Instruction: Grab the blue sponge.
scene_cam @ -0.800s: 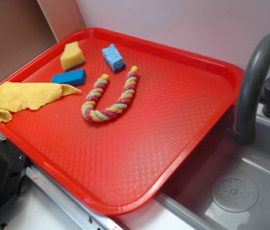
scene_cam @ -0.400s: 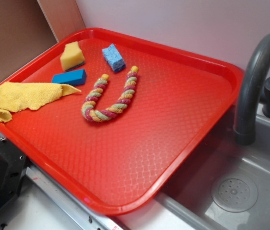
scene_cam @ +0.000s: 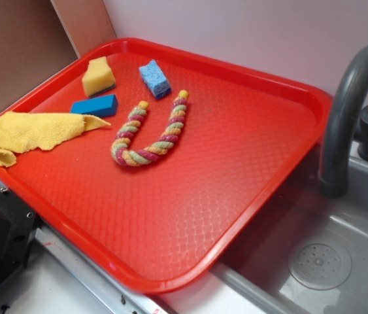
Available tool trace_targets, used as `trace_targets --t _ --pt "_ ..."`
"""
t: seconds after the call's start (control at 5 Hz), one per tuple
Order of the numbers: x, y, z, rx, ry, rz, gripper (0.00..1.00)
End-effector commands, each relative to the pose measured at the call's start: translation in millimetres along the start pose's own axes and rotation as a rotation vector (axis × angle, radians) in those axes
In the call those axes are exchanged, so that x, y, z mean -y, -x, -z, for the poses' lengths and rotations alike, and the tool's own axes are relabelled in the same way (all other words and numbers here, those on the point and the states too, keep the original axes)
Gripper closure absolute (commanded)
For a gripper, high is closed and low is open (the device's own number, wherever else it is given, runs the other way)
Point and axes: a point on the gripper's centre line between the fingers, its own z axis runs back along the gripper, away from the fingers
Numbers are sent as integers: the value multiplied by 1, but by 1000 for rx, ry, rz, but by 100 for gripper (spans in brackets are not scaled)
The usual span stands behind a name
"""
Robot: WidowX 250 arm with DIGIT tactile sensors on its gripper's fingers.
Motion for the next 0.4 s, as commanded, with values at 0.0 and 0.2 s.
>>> trace_targets --t 0.0,0.2 --pt "-8 -36 34 88 2 -502 0" --pt "-11 -59 55 135 -70 -733 0"
